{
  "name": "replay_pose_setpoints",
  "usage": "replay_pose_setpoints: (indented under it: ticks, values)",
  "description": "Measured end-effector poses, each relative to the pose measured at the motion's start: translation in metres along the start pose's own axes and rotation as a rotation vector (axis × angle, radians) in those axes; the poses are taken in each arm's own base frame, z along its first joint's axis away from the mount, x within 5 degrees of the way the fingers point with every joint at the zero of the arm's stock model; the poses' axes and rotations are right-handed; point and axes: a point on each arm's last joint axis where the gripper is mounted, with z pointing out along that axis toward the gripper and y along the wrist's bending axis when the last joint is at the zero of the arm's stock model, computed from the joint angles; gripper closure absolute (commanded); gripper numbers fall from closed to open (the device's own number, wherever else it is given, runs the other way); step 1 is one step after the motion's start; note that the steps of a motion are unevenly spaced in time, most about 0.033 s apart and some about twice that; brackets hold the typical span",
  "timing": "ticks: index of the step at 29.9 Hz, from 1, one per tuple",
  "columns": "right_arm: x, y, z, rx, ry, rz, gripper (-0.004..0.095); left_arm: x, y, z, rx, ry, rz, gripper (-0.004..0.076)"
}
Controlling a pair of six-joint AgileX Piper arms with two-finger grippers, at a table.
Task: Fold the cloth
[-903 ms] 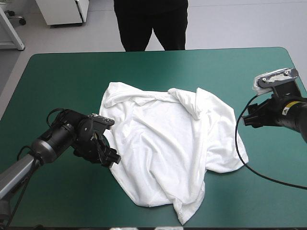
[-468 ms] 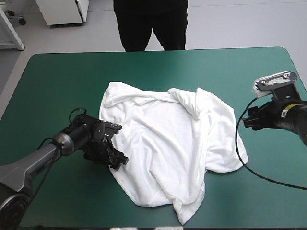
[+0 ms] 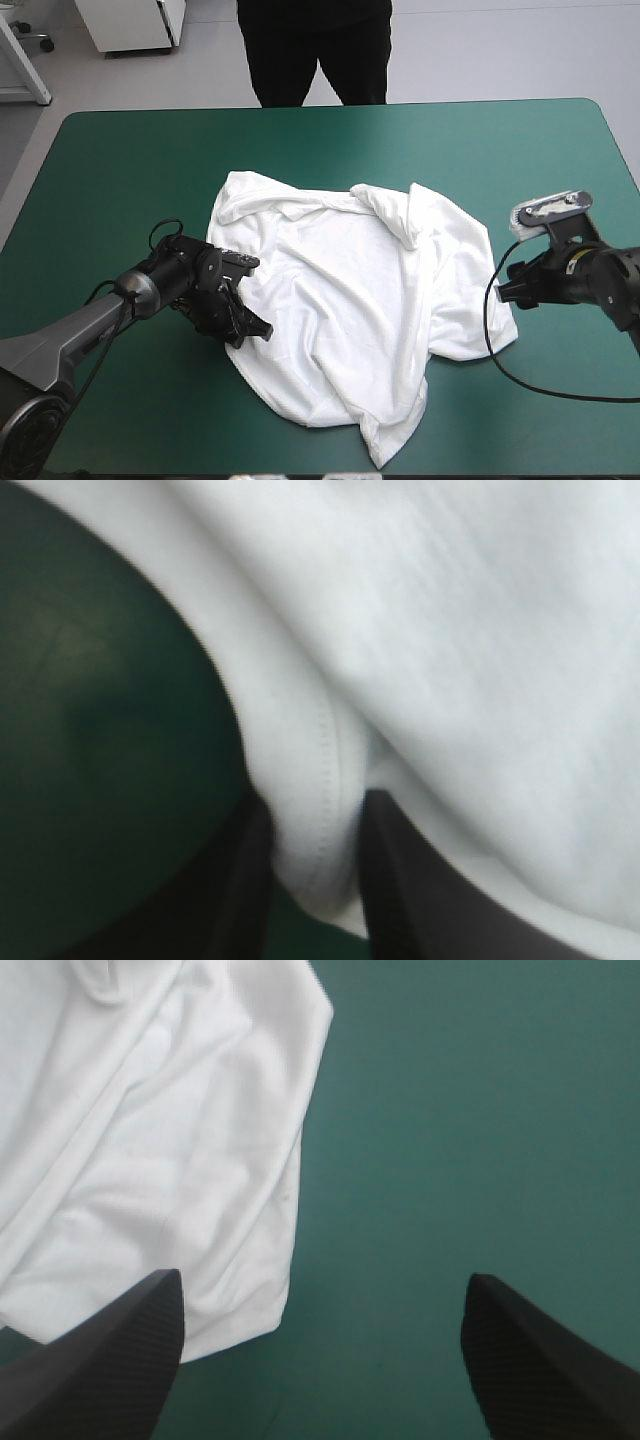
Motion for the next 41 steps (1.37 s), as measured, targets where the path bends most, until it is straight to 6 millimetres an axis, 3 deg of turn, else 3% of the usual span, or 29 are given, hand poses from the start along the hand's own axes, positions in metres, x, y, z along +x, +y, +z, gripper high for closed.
replay_pose_setpoints:
  ticks: [8, 21, 23, 25, 30, 36, 39, 41]
  values:
    - [0.033, 0.014, 0.061, -0.061, 0.177, 0.014, 0.0192, -0.004, -0.003, 0.003, 0.029, 0.02, 0.01, 0.0733]
    - [0.035, 0.023, 0.14, -0.102, 0.344, 0.019, 0.0208, -0.004, -0.003, 0.004, 0.03, 0.026, 0.016, 0.0733]
    - [0.037, 0.024, 0.149, -0.106, 0.377, 0.017, 0.0266, -0.004, -0.003, 0.004, 0.03, 0.026, 0.016, 0.0733]
    - [0.037, 0.025, 0.153, -0.115, 0.395, 0.026, 0.0392, -0.004, -0.003, 0.004, 0.03, 0.027, 0.016, 0.0733]
    - [0.037, 0.03, 0.159, -0.147, 0.432, 0.058, 0.0894, -0.004, -0.002, 0.004, 0.026, 0.025, 0.019, 0.0733]
    - [0.035, 0.032, 0.159, -0.165, 0.429, 0.08, 0.0926, -0.003, -0.001, -0.003, -0.024, -0.01, 0.02, 0.0733]
    - [0.031, 0.032, 0.154, -0.165, 0.414, 0.086, 0.0926, -0.001, 0.005, -0.014, -0.111, -0.058, 0.037, 0.0733]
    - [0.027, 0.03, 0.148, -0.158, 0.402, 0.087, 0.0925, 0.0, 0.012, -0.032, -0.183, -0.115, 0.048, 0.0733]
